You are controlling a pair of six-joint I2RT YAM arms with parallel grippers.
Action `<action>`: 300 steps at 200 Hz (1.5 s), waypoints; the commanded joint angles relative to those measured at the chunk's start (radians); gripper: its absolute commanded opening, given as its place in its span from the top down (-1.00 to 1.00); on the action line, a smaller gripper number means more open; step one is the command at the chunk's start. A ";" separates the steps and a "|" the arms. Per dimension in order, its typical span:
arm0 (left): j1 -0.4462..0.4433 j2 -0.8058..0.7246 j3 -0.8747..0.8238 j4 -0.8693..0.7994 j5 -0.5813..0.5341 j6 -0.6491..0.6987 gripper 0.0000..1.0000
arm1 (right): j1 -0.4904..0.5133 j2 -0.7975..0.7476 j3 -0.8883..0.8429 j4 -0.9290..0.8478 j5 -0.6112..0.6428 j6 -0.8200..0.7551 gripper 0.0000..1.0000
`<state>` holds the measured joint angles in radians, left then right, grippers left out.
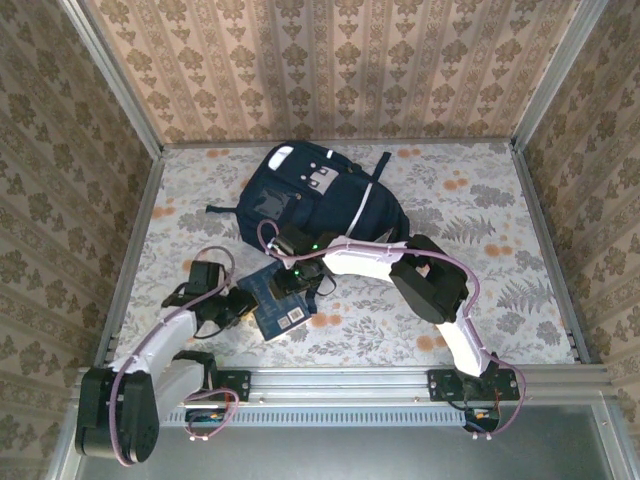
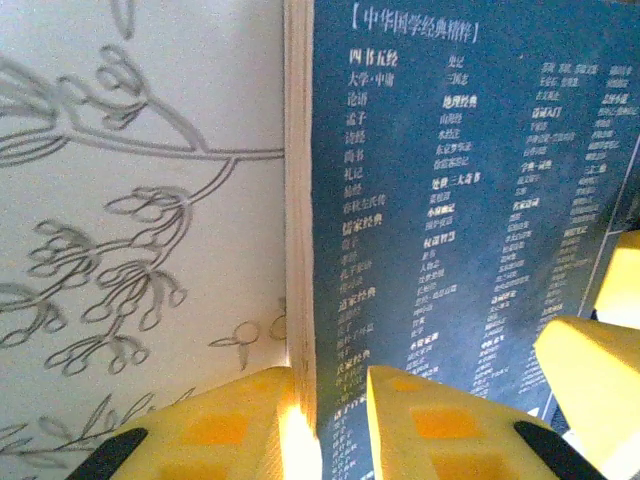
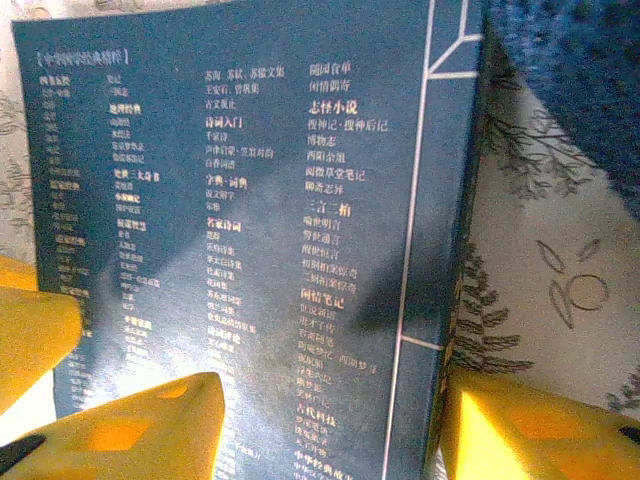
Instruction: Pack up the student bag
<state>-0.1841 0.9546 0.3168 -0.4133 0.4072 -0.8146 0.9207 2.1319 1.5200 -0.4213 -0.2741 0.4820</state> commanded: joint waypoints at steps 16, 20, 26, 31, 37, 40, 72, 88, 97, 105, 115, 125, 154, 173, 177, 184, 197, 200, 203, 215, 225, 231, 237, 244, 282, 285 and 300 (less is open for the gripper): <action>-0.005 0.045 -0.036 -0.014 -0.007 0.015 0.54 | -0.041 -0.062 -0.062 0.155 -0.333 0.137 -0.13; -0.007 0.053 -0.036 -0.010 -0.004 0.016 0.55 | -0.053 -0.065 -0.074 0.186 -0.366 0.161 -0.12; -0.006 0.061 -0.036 -0.005 0.000 0.016 0.56 | -0.068 -0.070 -0.089 0.231 -0.416 0.198 -0.10; -0.006 0.065 -0.036 0.001 0.002 0.017 0.57 | -0.079 -0.071 -0.101 0.262 -0.457 0.230 -0.09; -0.006 0.068 -0.035 0.005 0.001 0.018 0.58 | -0.090 -0.071 -0.112 0.297 -0.499 0.260 -0.07; -0.006 0.068 -0.035 0.006 0.000 0.018 0.58 | -0.095 -0.071 -0.118 0.311 -0.518 0.272 -0.06; -0.006 0.054 -0.017 -0.008 -0.002 0.020 0.60 | -0.101 -0.059 -0.095 0.172 -0.480 0.185 0.06; -0.006 0.033 -0.001 -0.027 -0.002 0.020 0.60 | -0.098 -0.042 -0.081 0.107 -0.421 0.141 0.24; -0.006 0.017 0.008 -0.038 -0.002 0.017 0.59 | -0.098 -0.040 -0.086 0.105 -0.395 0.140 0.38; -0.006 0.001 0.016 -0.052 -0.005 0.016 0.54 | -0.096 -0.041 -0.096 0.124 -0.391 0.141 0.48; -0.006 -0.022 0.029 -0.078 -0.014 0.017 0.43 | -0.096 -0.051 -0.107 0.148 -0.391 0.141 0.66; -0.006 -0.043 0.043 -0.106 -0.022 0.021 0.27 | -0.100 -0.074 -0.110 0.154 -0.372 0.132 0.86; -0.005 -0.100 0.114 -0.162 0.017 0.064 -0.21 | -0.141 -0.222 -0.149 0.177 -0.339 0.115 1.00; -0.005 -0.132 0.176 -0.164 0.078 0.106 -0.38 | -0.169 -0.323 -0.166 0.183 -0.373 0.112 1.00; -0.005 -0.139 0.188 -0.157 0.096 0.117 -0.41 | -0.174 -0.341 -0.168 0.180 -0.384 0.110 1.00; -0.005 -0.149 0.207 -0.134 0.133 0.128 -0.48 | -0.183 -0.374 -0.178 0.191 -0.409 0.115 1.00; -0.003 -0.157 0.234 -0.073 0.198 0.130 -0.59 | -0.201 -0.433 -0.212 0.244 -0.450 0.151 1.00; -0.003 -0.157 0.241 -0.060 0.212 0.128 -0.61 | -0.209 -0.451 -0.224 0.265 -0.464 0.167 1.00; -0.003 -0.155 0.247 -0.044 0.225 0.124 -0.62 | -0.214 -0.458 -0.230 0.279 -0.471 0.176 1.00; -0.002 -0.140 0.272 0.032 0.311 0.107 -0.65 | -0.243 -0.504 -0.275 0.374 -0.529 0.251 1.00; -0.002 -0.124 0.295 0.088 0.361 0.086 -0.67 | -0.268 -0.540 -0.325 0.508 -0.582 0.333 1.00; -0.001 -0.116 0.309 0.115 0.382 0.073 -0.68 | -0.284 -0.562 -0.357 0.599 -0.610 0.393 1.00; -0.002 -0.110 0.322 0.144 0.403 0.058 -0.69 | -0.296 -0.577 -0.375 0.654 -0.628 0.433 1.00; -0.001 -0.106 0.334 0.185 0.431 0.039 -0.70 | -0.306 -0.590 -0.382 0.694 -0.646 0.465 1.00; -0.003 -0.089 0.398 0.338 0.555 -0.007 -0.72 | -0.312 -0.637 -0.390 0.720 -0.685 0.511 1.00; -0.004 -0.084 0.404 0.340 0.564 -0.006 -0.72 | -0.312 -0.640 -0.393 0.726 -0.687 0.515 1.00; -0.005 -0.064 0.425 0.364 0.614 -0.007 -0.69 | -0.313 -0.664 -0.410 0.775 -0.703 0.549 1.00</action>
<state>-0.1837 0.8703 0.6872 -0.1619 0.8814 -0.7971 0.6048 1.5429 1.1282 0.2066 -0.8948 0.9463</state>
